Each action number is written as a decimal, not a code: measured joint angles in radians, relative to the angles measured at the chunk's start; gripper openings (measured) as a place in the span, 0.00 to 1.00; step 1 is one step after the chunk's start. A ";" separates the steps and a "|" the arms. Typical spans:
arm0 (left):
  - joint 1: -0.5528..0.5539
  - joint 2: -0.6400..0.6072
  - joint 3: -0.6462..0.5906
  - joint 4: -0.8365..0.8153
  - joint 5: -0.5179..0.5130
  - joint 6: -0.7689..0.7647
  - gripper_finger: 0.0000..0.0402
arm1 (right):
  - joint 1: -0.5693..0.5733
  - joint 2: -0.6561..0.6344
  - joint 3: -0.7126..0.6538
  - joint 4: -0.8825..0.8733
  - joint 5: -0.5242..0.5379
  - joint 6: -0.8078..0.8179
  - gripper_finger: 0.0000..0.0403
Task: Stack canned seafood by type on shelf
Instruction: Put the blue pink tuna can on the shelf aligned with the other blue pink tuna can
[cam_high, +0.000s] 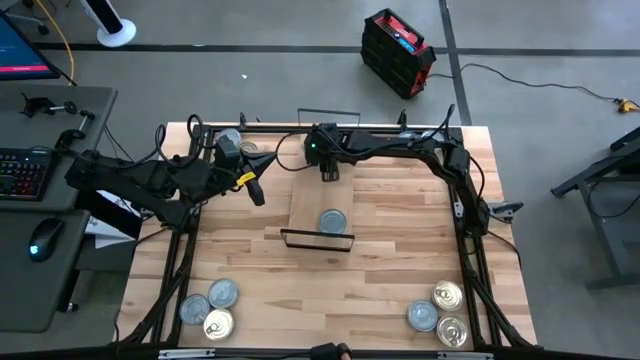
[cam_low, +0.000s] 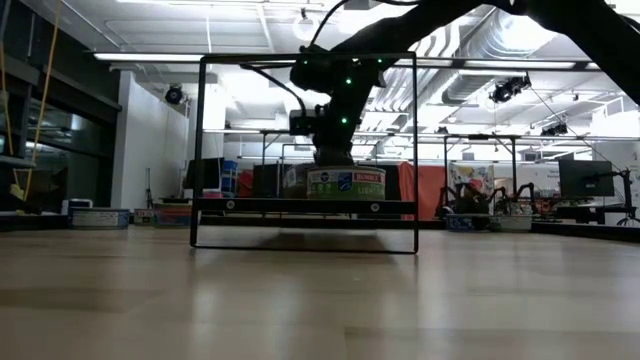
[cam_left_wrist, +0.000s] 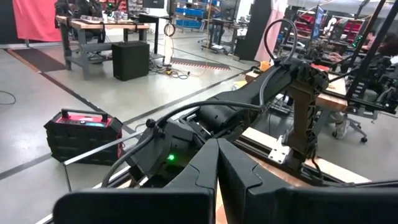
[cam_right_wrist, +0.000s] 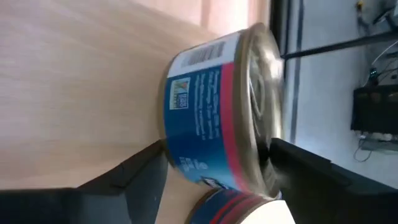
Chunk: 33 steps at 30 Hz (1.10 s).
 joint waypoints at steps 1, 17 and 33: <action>0.000 0.000 0.000 0.000 0.000 0.000 0.00 | 0.000 0.000 0.000 -0.002 -0.004 0.011 0.67; -0.001 -0.002 0.001 -0.048 0.001 0.002 0.00 | 0.012 -0.046 0.000 -0.007 -0.025 0.037 0.63; -0.027 -0.001 -0.075 -0.204 0.147 -0.132 0.00 | -0.084 -0.114 -0.003 -0.121 -0.434 0.367 0.02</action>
